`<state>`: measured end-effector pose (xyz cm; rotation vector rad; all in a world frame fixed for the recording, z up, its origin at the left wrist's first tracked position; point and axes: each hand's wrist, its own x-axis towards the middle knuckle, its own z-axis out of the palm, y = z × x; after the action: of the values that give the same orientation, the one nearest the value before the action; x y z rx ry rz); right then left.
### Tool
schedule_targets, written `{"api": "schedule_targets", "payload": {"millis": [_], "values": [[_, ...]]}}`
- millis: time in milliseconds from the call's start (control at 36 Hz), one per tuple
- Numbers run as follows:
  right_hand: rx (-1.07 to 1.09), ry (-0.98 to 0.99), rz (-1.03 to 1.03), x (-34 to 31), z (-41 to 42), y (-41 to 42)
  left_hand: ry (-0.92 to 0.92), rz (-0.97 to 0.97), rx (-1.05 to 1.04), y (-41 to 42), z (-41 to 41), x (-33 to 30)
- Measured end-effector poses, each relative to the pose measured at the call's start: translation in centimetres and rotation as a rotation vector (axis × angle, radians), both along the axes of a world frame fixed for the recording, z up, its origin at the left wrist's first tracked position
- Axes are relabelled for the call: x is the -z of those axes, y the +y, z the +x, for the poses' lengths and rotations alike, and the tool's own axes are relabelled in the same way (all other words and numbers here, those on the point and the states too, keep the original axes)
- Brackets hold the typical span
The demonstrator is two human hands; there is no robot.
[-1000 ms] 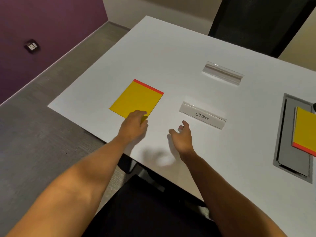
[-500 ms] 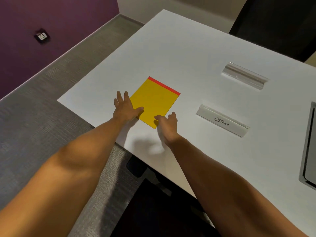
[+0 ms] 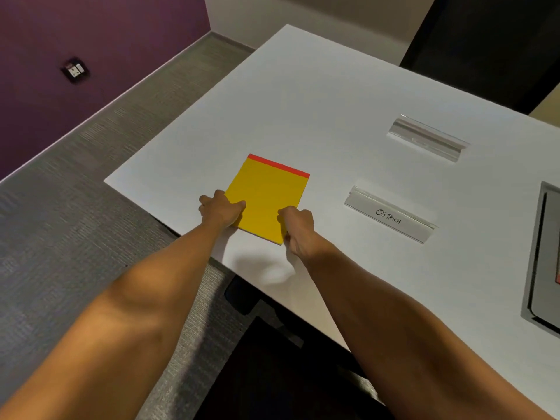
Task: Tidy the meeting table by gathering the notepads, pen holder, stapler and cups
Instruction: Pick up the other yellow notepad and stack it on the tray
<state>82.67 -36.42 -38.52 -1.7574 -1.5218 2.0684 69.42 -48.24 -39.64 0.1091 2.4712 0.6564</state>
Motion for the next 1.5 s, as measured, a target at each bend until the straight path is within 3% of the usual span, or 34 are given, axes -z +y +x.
{"api": "schedule_targets", "payload": {"millis": [111, 194, 278, 611, 750, 944, 1222, 1500], "values": [[-0.002, -0.022, 0.052, -0.2, 0.7, 0.0, -0.022, 0.162, -0.100, -0.8, 1.8, -0.1], [0.015, -0.009, -0.019, -0.9, 1.6, 0.1, -0.033, 0.243, -0.078, -1.2, 3.0, -0.4], [-0.084, -0.018, 0.081, -1.6, 3.5, 0.4, -0.101, 0.336, -0.041, -1.6, 4.2, -1.2], [-0.128, 0.098, 0.248, -7.3, 12.0, 2.9, -0.284, 0.431, 0.129, -0.9, 7.4, -6.4], [-0.225, 0.105, 0.445, -10.3, 16.0, 4.0, -0.155, 0.501, 0.115, 1.6, 9.4, -10.9], [-0.260, 0.204, 0.548, -14.1, 23.3, 5.4, 0.095, 0.520, 0.398, 3.6, 13.9, -16.8], [-0.330, 0.279, 0.622, -18.7, 35.3, 7.0, 0.156, 0.475, 0.666, 6.1, 23.7, -22.4], [-0.220, 0.337, 0.588, -20.8, 44.7, 9.2, 0.240, 0.535, 0.663, 8.9, 33.3, -25.0]]}}
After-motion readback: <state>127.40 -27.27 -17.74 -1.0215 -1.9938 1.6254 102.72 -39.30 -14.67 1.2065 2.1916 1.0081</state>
